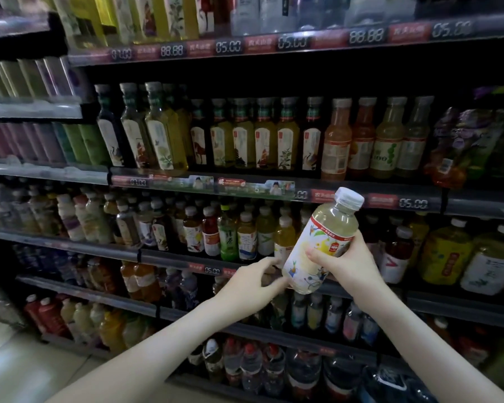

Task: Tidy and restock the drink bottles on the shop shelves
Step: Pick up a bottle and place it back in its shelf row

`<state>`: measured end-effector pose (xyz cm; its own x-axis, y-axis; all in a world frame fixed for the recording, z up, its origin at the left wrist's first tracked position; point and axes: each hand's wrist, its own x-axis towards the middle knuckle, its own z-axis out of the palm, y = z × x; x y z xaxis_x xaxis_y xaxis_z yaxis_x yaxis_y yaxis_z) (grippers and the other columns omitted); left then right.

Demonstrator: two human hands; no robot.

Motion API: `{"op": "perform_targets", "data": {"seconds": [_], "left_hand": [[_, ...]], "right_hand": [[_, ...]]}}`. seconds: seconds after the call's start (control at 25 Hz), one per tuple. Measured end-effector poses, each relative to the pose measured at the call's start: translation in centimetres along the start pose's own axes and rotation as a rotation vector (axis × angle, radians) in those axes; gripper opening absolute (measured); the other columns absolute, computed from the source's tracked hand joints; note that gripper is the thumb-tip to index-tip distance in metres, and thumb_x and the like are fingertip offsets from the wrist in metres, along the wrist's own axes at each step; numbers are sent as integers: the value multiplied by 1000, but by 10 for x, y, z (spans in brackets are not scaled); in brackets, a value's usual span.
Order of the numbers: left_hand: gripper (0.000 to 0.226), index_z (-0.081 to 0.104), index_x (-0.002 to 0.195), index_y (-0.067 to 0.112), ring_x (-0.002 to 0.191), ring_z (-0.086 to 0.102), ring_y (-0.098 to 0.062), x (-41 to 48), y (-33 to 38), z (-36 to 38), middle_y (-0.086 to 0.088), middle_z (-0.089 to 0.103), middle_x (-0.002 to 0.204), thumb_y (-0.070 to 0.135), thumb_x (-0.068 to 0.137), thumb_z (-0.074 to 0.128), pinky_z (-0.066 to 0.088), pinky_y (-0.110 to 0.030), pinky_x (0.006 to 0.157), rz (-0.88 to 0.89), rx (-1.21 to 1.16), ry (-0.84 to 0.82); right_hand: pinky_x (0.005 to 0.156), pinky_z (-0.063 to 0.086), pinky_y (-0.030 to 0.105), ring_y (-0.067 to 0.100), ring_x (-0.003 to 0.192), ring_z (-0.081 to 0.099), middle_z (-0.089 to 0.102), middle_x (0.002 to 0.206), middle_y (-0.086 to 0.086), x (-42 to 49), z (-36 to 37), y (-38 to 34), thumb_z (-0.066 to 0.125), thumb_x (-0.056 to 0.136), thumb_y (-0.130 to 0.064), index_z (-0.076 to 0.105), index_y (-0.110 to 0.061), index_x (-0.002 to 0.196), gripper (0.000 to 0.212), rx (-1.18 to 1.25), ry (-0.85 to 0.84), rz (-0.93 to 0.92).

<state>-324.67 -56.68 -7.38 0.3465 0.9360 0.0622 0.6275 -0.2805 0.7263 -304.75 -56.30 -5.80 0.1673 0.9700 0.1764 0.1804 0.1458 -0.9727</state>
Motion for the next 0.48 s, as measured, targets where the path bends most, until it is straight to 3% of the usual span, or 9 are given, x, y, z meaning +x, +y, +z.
{"op": "perform_targets", "data": {"seconds": [0.2, 0.48], "left_hand": [[37, 50, 133, 26, 108, 56, -4, 7, -104, -65, 10, 57, 127, 34, 96, 51, 41, -14, 84, -75, 97, -20], [30, 55, 125, 27, 98, 56, -2, 16, -163, -78, 10, 60, 120, 28, 95, 52, 43, -16, 84, -154, 6, 109]], "right_hand": [[76, 48, 27, 11, 96, 62, 64, 108, -5, 17, 94, 22, 86, 66, -17, 46, -20, 121, 68, 12, 85, 72], [79, 47, 27, 5, 94, 59, 60, 103, -14, 24, 165, 52, 87, 64, -19, 45, -24, 119, 70, -10, 55, 131]]}}
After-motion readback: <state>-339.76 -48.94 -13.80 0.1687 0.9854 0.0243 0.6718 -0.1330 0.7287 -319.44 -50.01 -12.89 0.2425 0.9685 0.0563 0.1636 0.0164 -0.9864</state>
